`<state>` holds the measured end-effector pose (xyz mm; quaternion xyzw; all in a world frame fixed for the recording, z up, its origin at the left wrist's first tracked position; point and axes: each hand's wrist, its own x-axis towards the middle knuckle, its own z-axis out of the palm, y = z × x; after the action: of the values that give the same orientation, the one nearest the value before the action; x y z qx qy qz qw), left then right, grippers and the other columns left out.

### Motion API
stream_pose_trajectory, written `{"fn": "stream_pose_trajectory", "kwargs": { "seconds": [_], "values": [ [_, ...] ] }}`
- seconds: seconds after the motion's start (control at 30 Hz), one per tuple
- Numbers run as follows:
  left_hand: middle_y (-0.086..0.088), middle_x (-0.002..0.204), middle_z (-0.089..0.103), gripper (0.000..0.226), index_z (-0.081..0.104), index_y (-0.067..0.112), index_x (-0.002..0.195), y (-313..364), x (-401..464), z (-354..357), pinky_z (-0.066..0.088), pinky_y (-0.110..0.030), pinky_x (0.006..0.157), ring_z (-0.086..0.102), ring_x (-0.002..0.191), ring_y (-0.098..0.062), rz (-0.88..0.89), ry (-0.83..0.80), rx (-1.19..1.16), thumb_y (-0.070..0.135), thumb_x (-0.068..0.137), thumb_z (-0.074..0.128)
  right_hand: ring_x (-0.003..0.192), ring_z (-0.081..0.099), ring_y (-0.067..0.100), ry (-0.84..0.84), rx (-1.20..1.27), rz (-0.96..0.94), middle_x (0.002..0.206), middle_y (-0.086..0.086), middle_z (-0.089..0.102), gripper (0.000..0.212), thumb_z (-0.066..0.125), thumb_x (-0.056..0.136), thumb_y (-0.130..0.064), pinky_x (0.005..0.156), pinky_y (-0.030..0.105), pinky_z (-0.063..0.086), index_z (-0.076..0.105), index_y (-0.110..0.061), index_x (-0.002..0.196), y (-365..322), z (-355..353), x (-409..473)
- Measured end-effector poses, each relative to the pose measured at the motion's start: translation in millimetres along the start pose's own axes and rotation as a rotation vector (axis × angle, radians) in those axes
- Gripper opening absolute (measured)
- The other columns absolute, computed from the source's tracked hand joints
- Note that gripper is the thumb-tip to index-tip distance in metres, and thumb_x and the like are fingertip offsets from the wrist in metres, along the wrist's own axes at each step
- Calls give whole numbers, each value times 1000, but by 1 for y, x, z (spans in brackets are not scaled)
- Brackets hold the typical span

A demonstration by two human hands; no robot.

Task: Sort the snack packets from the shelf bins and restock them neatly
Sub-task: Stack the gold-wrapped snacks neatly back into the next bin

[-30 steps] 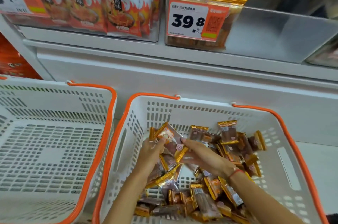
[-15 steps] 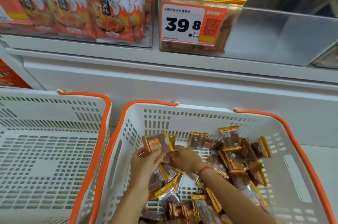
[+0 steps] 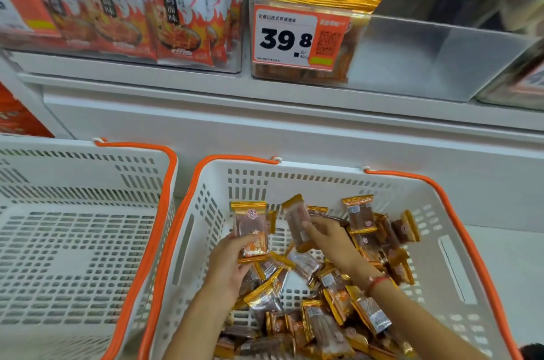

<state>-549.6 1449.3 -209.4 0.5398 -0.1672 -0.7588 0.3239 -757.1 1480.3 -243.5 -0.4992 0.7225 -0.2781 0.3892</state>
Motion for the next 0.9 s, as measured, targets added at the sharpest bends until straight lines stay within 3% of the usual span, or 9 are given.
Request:
{"fn": "stream_pose_trajectory", "kwargs": {
  "seconds": [0.07, 0.17, 0.27, 0.37, 0.47, 0.6, 0.7, 0.8, 0.9],
  "values": [
    [-15, 109, 71, 39, 61, 9, 116, -6, -3, 3, 48, -45, 98, 65, 103, -30, 1, -61, 54, -3, 80, 68, 72, 65, 32, 71, 56, -48, 82, 15, 71, 30, 53, 94, -47, 64, 41, 51, 71, -24, 98, -20, -11, -19],
    [-10, 114, 69, 26, 61, 15, 119, -19, -11, 15, 51, -44, 91, 64, 104, -25, 3, -106, 159, 14, 93, 61, 79, 69, 8, 206, -157, -137, 88, -5, 75, 32, 57, 90, -50, 68, 29, 56, 70, -33, 114, -42, -15, -46],
    [-7, 94, 72, 29, 61, 11, 110, -31, -21, 32, 53, -44, 85, 69, 81, -18, -1, -124, 143, 34, 101, 45, 87, 67, 11, 305, -479, -231, 94, -7, 74, 36, 58, 88, -56, 71, 31, 56, 66, -38, 119, -50, -8, -67],
    [-10, 107, 70, 46, 61, 14, 115, -37, -34, 45, 52, -45, 94, 68, 100, -23, 1, -125, 135, 51, 99, 39, 86, 62, 19, 280, -544, -251, 91, -1, 69, 40, 58, 86, -58, 68, 34, 53, 63, -41, 122, -48, -1, -81],
    [-14, 114, 68, 41, 62, 14, 115, -46, -40, 47, 55, -40, 88, 66, 103, -25, 47, -126, 196, 45, 100, 40, 87, 61, 15, 146, -352, -190, 99, 0, 62, 30, 51, 94, -51, 73, 36, 51, 68, -39, 116, -47, -5, -84],
    [-16, 97, 66, 29, 58, 12, 98, -49, -34, 39, 56, -28, 60, 68, 71, -19, 69, -86, 157, 30, 104, 37, 94, 63, 12, 24, -80, -40, 107, -6, 67, 14, 62, 92, -24, 84, 33, 52, 73, -25, 100, -35, -22, -70],
    [-6, 81, 70, 26, 57, 16, 100, -39, -30, 35, 52, -36, 70, 67, 70, -18, 27, -72, 48, 29, 105, 35, 104, 61, 17, -304, -426, 27, 116, -4, 63, 33, 66, 83, -8, 93, 39, 51, 65, -20, 113, -4, -26, -66],
    [-11, 88, 69, 34, 59, 12, 115, -29, -20, 27, 55, -36, 62, 66, 73, -23, 5, -75, 23, 32, 105, 34, 132, 41, 23, -688, -745, 47, 144, 3, 46, 72, 77, 78, -24, 109, 39, 37, 44, -19, 142, 11, -17, -74],
    [-16, 93, 67, 28, 57, 9, 116, -25, -13, 21, 57, -34, 55, 65, 75, -26, -31, -100, 30, 26, 102, 40, 124, 44, 26, -780, -800, 101, 136, 9, 52, 86, 79, 71, -41, 103, 42, 38, 40, -15, 143, 49, 3, -71]
  ]
}}
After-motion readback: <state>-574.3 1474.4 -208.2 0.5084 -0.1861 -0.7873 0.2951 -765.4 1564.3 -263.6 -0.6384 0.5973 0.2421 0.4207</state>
